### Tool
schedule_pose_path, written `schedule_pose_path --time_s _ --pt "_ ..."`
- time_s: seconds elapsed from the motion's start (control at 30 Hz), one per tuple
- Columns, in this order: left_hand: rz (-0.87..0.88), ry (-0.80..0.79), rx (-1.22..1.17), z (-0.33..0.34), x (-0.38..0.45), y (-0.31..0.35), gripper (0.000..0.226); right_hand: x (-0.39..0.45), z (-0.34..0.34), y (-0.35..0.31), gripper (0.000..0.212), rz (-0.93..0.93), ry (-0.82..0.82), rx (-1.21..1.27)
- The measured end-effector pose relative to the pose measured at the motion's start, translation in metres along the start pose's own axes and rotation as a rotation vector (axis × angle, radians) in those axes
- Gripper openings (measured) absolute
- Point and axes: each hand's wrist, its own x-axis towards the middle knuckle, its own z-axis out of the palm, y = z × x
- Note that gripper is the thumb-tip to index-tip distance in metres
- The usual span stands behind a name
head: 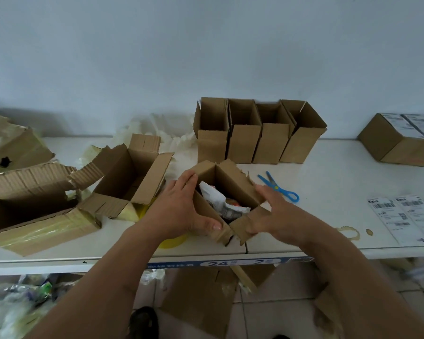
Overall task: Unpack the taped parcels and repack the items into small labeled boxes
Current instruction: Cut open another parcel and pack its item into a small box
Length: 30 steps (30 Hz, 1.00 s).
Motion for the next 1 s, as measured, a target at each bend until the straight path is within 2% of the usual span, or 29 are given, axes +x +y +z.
schedule_pose_path --time_s 0.1,0.3,0.53,0.77,1.0 --pt "-0.002 0.002 -0.012 0.000 0.001 0.001 0.130 0.000 0.004 0.016 0.102 -0.052 -0.001 -0.103" --pt "-0.034 -0.019 -0.099 0.000 0.003 0.002 0.132 0.011 0.022 0.022 0.101 -0.079 0.093 -0.069" --pt "-0.040 -0.051 -0.132 -0.007 0.012 -0.005 0.133 0.022 0.039 0.019 0.095 -0.164 0.290 -0.192" --pt "-0.040 -0.097 -0.194 -0.024 0.034 -0.021 0.132 0.032 0.052 0.008 0.085 -0.208 0.389 -0.130" --pt "-0.111 -0.080 -0.424 -0.035 0.036 -0.043 0.123 0.059 0.073 -0.010 0.087 -0.214 0.516 -0.234"
